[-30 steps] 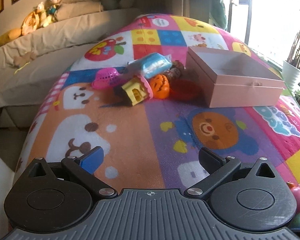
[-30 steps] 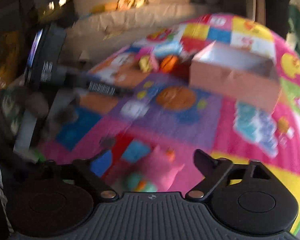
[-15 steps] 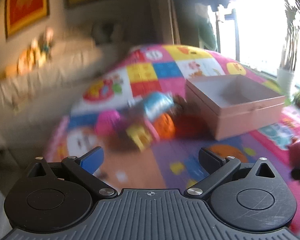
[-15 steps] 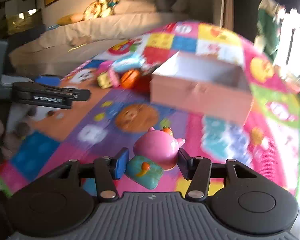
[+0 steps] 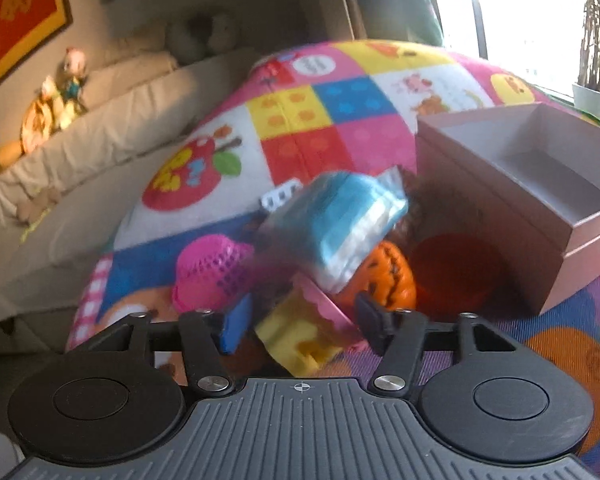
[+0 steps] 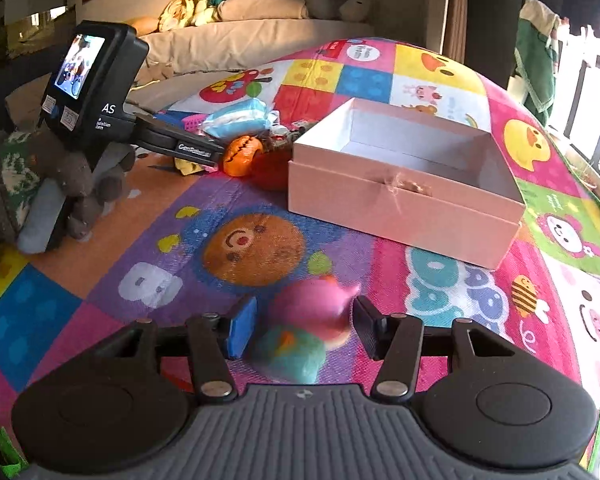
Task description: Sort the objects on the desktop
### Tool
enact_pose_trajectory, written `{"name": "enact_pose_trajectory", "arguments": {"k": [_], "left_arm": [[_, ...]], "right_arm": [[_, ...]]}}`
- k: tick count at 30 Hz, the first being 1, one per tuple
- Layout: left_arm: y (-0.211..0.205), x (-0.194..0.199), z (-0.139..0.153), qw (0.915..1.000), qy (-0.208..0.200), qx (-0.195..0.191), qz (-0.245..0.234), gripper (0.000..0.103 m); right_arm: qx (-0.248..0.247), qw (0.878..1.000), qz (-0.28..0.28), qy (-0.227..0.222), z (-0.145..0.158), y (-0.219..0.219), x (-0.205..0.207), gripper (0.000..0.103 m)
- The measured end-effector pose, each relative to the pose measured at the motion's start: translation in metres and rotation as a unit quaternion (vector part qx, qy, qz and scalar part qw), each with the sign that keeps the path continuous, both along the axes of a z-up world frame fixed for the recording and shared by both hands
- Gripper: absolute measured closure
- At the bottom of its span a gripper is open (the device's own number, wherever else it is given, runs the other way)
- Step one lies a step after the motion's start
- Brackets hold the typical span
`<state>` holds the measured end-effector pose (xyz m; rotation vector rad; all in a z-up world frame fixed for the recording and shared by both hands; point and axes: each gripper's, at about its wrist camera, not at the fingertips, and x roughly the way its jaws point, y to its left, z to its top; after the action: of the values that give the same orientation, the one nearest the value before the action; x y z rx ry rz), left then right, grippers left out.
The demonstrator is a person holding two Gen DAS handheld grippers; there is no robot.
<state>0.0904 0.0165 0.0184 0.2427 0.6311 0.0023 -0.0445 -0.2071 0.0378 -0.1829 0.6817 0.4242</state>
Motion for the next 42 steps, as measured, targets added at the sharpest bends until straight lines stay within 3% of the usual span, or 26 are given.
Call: {"name": "enact_pose_trajectory", "arguments": {"k": [4,6,8,12,16,18,25,30,36,42], "left_arm": [[-0.001,-0.018,-0.001,0.9997,-0.019,0.014,-0.008,0.048],[-0.003,-0.029,0.006,0.9996,-0.024,0.002,-0.013,0.060],[-0.005,-0.043,0.018,0.9981,-0.024,-0.045,-0.034,0.078],[-0.010,-0.066,0.031,0.9874,-0.005,-0.138,-0.077,0.078],[-0.009,-0.081,0.024,0.9884,-0.006,-0.135,-0.070,0.069],[-0.001,-0.084,0.022,0.9921,-0.015,-0.117,-0.044,0.044],[0.049,-0.075,0.021,0.9940,-0.021,-0.103,0.032,0.028],[0.084,-0.082,0.038,0.9872,-0.052,-0.140,0.056,0.013],[0.135,-0.105,0.054,0.9718,-0.097,-0.174,0.126,0.007],[0.163,-0.125,0.046,0.9635,-0.085,-0.199,0.157,0.006]], "right_arm": [[0.005,1.000,-0.016,0.001,-0.003,-0.006,0.005,0.050],[0.011,1.000,-0.023,0.002,-0.004,-0.008,0.008,0.050],[0.015,0.999,-0.028,0.000,-0.003,-0.007,0.011,0.048],[0.023,0.999,-0.043,-0.014,-0.001,-0.009,0.012,0.031],[0.020,0.999,-0.048,-0.013,-0.001,-0.008,0.012,0.031],[0.015,0.999,-0.037,-0.016,0.002,-0.005,0.010,0.031],[0.021,0.998,0.056,-0.027,0.018,0.038,0.016,0.030],[-0.007,0.990,0.140,-0.034,0.022,0.099,0.032,0.030],[-0.017,0.980,0.196,-0.025,0.012,0.164,0.041,0.030],[-0.046,0.977,0.206,-0.033,-0.005,0.209,0.047,0.030]]}}
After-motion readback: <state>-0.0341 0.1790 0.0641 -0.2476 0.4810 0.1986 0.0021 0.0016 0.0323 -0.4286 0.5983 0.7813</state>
